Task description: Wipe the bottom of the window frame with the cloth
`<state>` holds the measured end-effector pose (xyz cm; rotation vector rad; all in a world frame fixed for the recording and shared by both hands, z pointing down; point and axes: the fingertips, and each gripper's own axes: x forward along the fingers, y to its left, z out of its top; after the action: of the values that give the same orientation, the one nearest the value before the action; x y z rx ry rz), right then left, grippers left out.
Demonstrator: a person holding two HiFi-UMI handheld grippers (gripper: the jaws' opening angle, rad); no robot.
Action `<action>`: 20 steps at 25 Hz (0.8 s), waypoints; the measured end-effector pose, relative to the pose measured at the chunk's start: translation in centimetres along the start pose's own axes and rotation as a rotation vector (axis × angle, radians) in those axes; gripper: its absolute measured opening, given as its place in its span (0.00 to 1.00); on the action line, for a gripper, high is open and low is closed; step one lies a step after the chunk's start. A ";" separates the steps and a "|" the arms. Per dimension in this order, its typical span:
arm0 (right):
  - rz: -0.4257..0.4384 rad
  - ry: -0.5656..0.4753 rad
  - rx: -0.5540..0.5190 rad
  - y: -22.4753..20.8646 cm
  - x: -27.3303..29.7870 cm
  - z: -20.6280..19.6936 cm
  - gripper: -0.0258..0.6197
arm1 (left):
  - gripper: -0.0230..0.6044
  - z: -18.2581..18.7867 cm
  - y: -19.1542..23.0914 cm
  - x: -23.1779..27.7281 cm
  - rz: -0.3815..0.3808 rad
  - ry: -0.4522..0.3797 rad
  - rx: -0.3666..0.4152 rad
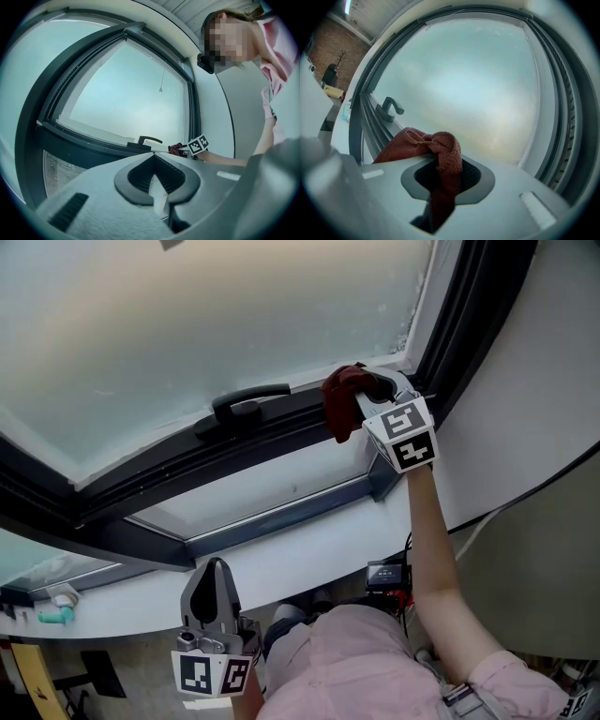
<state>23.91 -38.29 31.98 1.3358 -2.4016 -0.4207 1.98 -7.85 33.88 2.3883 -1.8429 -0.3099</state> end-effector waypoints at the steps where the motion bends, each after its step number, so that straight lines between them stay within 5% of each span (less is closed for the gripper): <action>1: -0.002 -0.001 -0.002 0.0 0.0 0.0 0.14 | 0.04 0.0 0.0 -0.1 0.001 0.001 -0.001; 20: -0.064 0.047 0.065 -0.5 0.1 -0.6 0.14 | 0.04 0.3 -0.4 -0.5 -0.017 -0.018 0.000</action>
<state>24.49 -38.69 32.33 1.4371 -2.3585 -0.3270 2.13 -7.31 33.55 2.4106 -1.8309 -0.3340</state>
